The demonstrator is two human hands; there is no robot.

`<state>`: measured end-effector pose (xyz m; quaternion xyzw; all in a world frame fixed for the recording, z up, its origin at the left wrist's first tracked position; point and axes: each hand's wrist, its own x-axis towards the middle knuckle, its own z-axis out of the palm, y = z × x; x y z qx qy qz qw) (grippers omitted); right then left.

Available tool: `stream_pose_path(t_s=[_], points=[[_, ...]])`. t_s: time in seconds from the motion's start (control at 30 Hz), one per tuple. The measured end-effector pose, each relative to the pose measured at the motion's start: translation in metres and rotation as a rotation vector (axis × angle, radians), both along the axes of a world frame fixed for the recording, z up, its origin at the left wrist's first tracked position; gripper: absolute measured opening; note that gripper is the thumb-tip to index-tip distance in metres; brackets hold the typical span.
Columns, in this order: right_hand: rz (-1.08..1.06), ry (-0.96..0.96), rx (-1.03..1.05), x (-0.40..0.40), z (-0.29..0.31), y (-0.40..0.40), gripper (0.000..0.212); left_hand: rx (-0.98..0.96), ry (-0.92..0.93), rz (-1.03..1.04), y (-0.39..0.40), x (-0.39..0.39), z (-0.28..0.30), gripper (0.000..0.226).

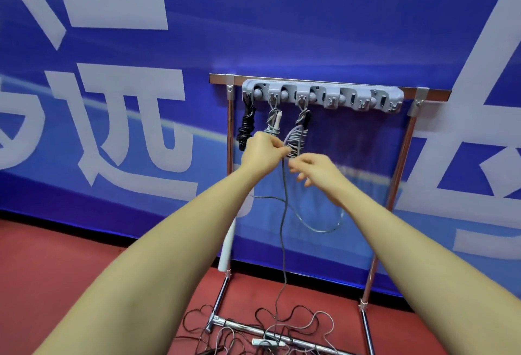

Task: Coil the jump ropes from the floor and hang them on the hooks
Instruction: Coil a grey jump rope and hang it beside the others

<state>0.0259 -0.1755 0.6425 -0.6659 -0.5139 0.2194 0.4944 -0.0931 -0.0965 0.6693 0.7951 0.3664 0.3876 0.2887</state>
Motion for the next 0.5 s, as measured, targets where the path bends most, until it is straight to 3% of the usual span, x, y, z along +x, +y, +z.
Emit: stream_pose_path(t_s=[0.13,0.27,0.5], points=[[0.098,-0.109,-0.135,-0.01,-0.019,0.002,0.01,0.023,-0.031,0.008,0.002,-0.002,0.017,0.018],[0.015,-0.1,-0.048,-0.01,-0.017,0.009,0.019,-0.004,-0.067,-0.04,0.003,-0.007,0.026,0.03],[-0.093,0.283,0.345,0.001,0.023,0.015,0.021,-0.062,0.168,-0.187,-0.004,-0.01,-0.021,0.013]])
